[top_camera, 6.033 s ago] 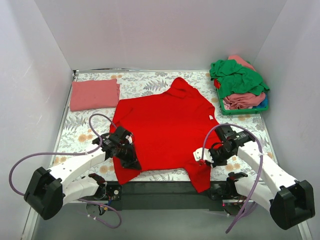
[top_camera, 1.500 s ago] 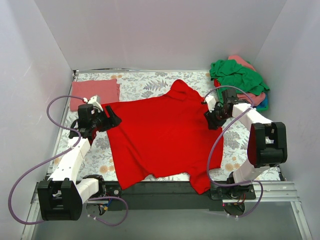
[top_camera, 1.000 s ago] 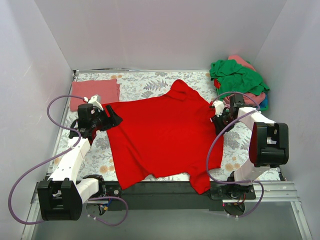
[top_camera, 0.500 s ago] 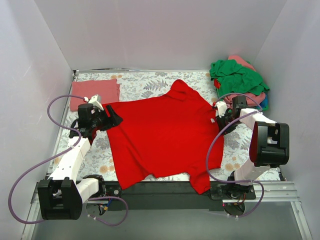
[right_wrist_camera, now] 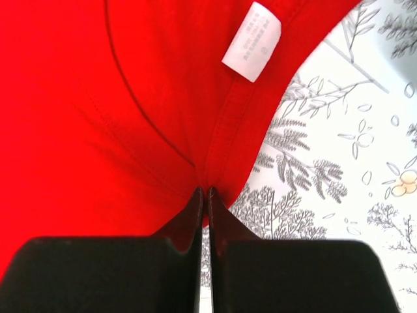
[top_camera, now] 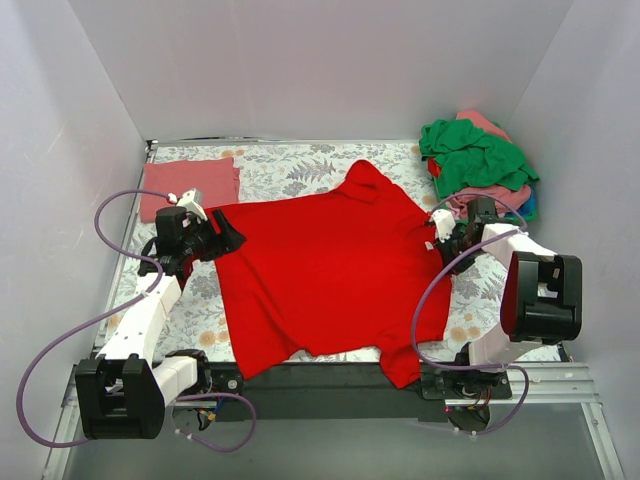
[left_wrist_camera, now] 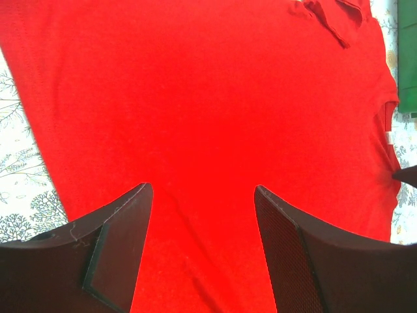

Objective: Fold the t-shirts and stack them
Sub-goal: Flatten the tshirt out

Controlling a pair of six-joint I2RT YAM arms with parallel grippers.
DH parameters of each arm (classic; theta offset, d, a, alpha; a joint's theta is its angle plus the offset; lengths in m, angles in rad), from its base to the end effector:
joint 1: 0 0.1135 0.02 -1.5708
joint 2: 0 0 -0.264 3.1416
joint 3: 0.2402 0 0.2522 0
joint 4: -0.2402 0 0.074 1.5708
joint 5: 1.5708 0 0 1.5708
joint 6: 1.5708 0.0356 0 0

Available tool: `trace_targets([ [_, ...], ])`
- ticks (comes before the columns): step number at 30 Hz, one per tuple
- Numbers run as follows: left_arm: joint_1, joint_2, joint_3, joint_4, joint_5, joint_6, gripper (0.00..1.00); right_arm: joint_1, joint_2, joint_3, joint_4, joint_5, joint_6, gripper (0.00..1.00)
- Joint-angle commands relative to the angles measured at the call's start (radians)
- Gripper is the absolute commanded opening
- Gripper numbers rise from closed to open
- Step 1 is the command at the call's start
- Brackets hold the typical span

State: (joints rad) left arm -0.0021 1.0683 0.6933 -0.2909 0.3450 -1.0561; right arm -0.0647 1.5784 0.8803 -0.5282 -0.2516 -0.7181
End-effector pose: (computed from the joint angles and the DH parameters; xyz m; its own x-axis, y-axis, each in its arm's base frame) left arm 0.2273 -0.0125 0.2446 -0.5373 -0.8180 -0.2052 -0.4058 0.4641 -0.7873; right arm 0.2848 -0.0096 0.1639 -0.6933 -0.5936 -0.4085 -0.6340 0.7720 -0.0457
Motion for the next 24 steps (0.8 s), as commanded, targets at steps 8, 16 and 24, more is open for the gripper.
trace_targets([
  [8, 0.001, -0.007, -0.011, 0.012, 0.009, -0.001, 0.62, -0.079, -0.080, -0.133, -0.167, 0.103, -0.165, 0.01],
  [16, -0.003, -0.010, -0.012, 0.009, 0.009, -0.001, 0.62, -0.141, -0.136, -0.176, -0.217, 0.103, -0.242, 0.01],
  [24, -0.004, -0.013, -0.012, 0.007, 0.009, -0.001, 0.62, -0.152, -0.179, -0.112, -0.279, 0.032, -0.251, 0.15],
])
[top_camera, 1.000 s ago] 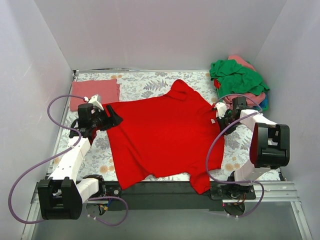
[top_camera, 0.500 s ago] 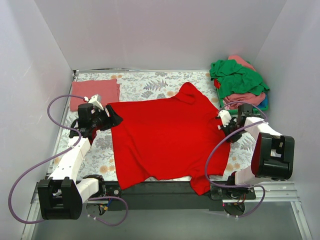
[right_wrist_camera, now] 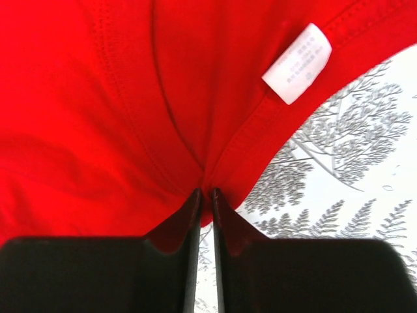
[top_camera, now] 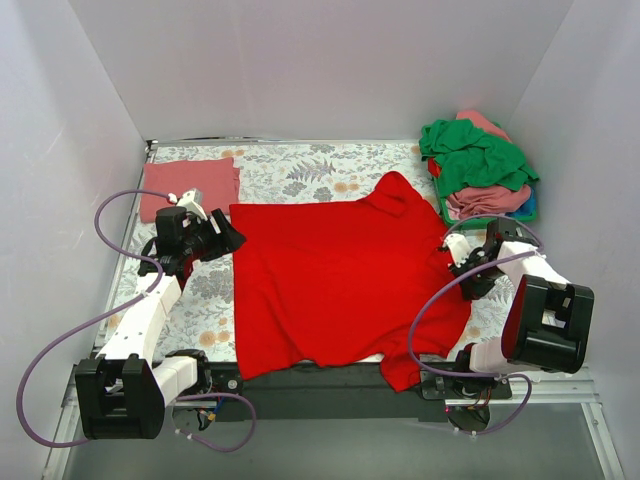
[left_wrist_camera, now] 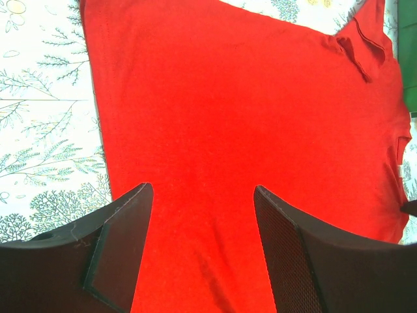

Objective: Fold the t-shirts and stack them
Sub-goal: Flatten the tshirt out

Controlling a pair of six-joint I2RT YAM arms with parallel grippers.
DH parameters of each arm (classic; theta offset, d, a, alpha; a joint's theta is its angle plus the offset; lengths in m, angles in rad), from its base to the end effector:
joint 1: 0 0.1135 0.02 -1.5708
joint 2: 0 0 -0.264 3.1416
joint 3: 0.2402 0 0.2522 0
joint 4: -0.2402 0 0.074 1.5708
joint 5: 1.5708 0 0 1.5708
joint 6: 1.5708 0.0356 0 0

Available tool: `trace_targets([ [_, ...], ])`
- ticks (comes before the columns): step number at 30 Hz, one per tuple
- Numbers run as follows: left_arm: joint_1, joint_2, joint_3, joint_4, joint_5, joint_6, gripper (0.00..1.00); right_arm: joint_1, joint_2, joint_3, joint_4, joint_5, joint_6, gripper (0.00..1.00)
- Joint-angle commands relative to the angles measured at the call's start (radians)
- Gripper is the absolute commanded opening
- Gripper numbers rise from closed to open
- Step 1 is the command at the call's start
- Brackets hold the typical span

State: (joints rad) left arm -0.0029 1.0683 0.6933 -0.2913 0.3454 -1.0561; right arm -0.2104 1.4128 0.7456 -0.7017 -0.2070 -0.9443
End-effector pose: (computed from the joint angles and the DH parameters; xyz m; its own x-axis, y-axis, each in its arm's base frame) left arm 0.2272 -0.0127 0.2445 -0.5383 -0.8175 -0.2048 -0.4056 0.4644 -0.7873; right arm 0.2263 -0.0408 0.1631 -0.6947 -0.6623 -0.2807 -0.6799 0.7319 -0.0444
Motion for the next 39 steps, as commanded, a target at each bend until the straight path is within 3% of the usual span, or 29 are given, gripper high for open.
trace_targets([
  [1, -0.003, -0.013, -0.012, 0.007, 0.007, -0.001, 0.62, -0.007, -0.014, 0.035, -0.114, -0.038, -0.025, 0.18],
  [5, -0.005, -0.014, -0.012, 0.006, 0.004, 0.001, 0.62, -0.006, -0.006, 0.124, -0.150, -0.110, -0.030, 0.39],
  [13, -0.005, -0.011, -0.012, 0.004, -0.002, 0.002, 0.62, 0.046, 0.034, 0.290, -0.214, -0.242, -0.024, 0.42],
  [20, -0.005, -0.005, -0.011, 0.006, -0.003, 0.005, 0.62, 0.184, 0.116, 0.475, -0.208, -0.296, 0.042, 0.42],
  [29, -0.005, -0.011, -0.012, 0.004, -0.019, 0.013, 0.62, 0.351, 0.440, 0.915, -0.141, -0.299, 0.199, 0.42],
  [39, -0.005, -0.002, -0.012, 0.012, -0.034, 0.030, 0.62, 0.428, 0.902, 1.423, -0.068, -0.141, 0.352, 0.42],
])
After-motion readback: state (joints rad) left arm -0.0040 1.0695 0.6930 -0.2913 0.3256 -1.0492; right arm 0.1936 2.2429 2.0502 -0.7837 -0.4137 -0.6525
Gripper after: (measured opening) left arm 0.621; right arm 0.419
